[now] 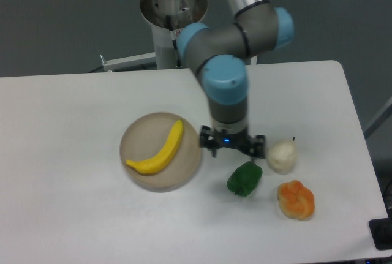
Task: Place bananas on a plate
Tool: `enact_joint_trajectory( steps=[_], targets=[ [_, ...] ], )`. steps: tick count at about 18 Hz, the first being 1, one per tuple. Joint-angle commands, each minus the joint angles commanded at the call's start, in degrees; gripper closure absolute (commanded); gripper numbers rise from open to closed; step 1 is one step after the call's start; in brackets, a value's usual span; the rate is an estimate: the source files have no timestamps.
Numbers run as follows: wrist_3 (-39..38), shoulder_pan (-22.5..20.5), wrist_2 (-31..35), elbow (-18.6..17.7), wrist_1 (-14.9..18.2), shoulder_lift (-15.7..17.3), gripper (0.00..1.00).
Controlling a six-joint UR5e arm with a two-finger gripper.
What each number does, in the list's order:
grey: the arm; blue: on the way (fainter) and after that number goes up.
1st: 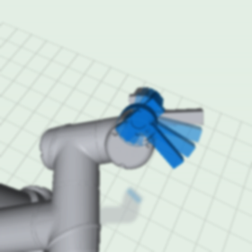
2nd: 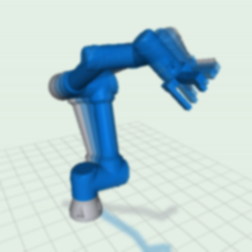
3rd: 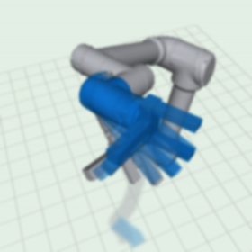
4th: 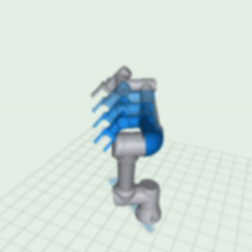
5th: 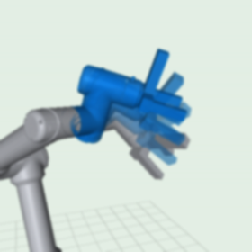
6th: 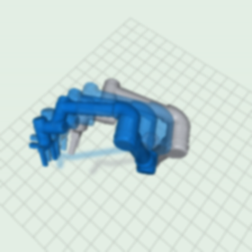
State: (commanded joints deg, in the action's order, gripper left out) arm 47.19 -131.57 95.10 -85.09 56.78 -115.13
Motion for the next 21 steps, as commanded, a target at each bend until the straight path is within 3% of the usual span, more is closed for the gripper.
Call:
enact_joint_trajectory(
  steps=[4, 10, 21],
  targets=[
    [8.17, -2.81, 0.0, 3.7, 0.09, -2.03, 0.0],
    [18.46, -6.24, 0.18, 4.84, 0.0, -2.11, 0.0],
    [18.91, -6.6, 0.09, 5.99, -0.09, -2.56, 0.0]
  ],
)
